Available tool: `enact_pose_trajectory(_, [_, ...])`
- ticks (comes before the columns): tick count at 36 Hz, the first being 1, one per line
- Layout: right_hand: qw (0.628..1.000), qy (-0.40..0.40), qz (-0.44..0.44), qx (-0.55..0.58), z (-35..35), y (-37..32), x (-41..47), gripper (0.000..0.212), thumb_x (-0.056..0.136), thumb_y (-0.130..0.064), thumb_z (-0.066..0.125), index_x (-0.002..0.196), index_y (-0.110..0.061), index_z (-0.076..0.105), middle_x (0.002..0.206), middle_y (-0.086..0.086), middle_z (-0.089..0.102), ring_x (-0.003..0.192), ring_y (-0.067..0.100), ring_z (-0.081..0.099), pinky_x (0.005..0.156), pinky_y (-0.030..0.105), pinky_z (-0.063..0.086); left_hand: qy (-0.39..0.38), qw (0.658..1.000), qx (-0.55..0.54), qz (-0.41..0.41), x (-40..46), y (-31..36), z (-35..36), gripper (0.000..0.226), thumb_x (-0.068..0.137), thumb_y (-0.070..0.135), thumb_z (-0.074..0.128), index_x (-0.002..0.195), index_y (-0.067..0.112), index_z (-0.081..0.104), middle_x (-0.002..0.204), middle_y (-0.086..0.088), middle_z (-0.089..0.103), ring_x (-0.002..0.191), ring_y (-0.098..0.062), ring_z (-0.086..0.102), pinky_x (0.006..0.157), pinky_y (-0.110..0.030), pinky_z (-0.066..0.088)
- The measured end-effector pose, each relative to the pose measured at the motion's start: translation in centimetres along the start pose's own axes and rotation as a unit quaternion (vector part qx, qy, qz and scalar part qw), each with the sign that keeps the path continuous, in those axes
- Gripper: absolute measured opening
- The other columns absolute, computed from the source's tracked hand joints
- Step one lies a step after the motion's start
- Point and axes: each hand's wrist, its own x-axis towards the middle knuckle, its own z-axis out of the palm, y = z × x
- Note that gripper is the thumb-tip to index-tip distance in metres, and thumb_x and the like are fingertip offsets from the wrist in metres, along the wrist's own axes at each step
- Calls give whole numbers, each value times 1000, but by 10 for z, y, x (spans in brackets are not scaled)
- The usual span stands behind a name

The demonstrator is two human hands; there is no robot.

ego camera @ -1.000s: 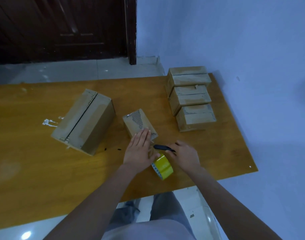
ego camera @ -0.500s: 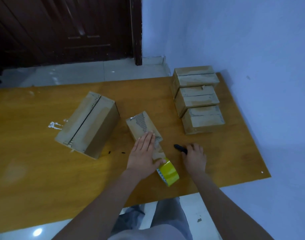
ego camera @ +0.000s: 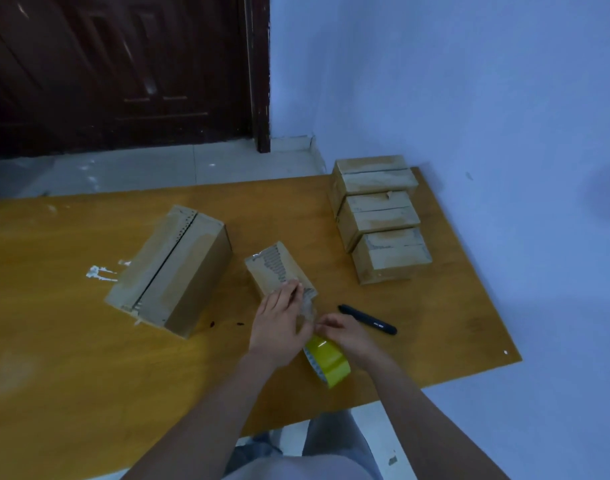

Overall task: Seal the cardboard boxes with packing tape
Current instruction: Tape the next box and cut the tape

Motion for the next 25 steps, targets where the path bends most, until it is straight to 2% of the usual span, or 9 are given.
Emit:
enact_pose_trajectory(2, [1000,6,-13,-12,0,1,-1,8,93,-11,55,90,-8,62,74,-4,57,67,3,51,57,7,38,11,1000,-10,-2,1,-1,0,91,73,61,-9,153,21,10,159,9,2,146,-11,1,116,-28,1])
enact_pose_trajectory(4, [999,12,-28,-23,0,4,-2,9,93,-11,55,89,-8,62,74,-4,56,66,2,51,58,8,38,44,999,-20,-8,4,-1,6,82,84,56,-2,149,17,29,156,5,23,143,-15,19,115,-31,14])
enact_pose_trajectory(6, [999,19,-34,-33,1,6,-3,10,93,-13,56,89,-8,63,76,-4,57,67,1,51,61,9,38,69,997,-21,-5,5,-2,12,69,97,49,9,134,11,54,142,0,48,131,-17,38,106,-32,28])
enact_pose_trajectory(8, [998,23,-37,-36,3,7,-3,11,93,-13,56,88,-7,64,76,-3,56,67,2,50,61,9,37,103,994,-27,2,6,-3,17,67,102,43,10,122,9,64,129,-3,59,122,-17,41,98,-32,29])
enact_pose_trajectory(10, [998,30,-38,-42,7,7,-4,12,92,-13,56,82,-10,63,75,-2,57,68,5,51,62,11,37,144,989,-27,11,6,-4,20,58,101,39,20,119,7,65,126,-5,61,118,-18,42,95,-33,30])
enact_pose_trajectory(13, [998,51,-37,-18,9,9,-8,13,91,-13,58,83,-5,64,86,12,65,80,19,61,70,14,41,184,983,-7,16,8,-4,23,47,90,28,36,118,7,66,123,-4,62,114,-19,43,93,-38,45])
enact_pose_trajectory(18, [997,62,-27,-21,2,21,-22,14,91,-17,60,80,-24,64,85,-10,65,80,-1,58,75,11,43,211,977,4,30,15,-8,28,37,85,19,52,117,6,66,121,-5,62,110,-20,45,91,-35,38])
enact_pose_trajectory(22, [994,106,-28,11,-1,28,-26,17,91,-15,59,81,-26,66,86,-13,66,82,-2,59,81,19,46,236,971,30,32,18,-5,29,41,74,10,77,114,6,68,116,-5,64,104,-20,45,81,-37,44])
enact_pose_trajectory(25, [989,138,-22,40,-4,29,-28,13,91,-18,59,84,-23,68,87,-11,67,82,0,60,78,18,46,217,976,36,2,17,3,23,52,60,15,88,107,6,69,108,-6,64,95,-21,46,69,-36,47])
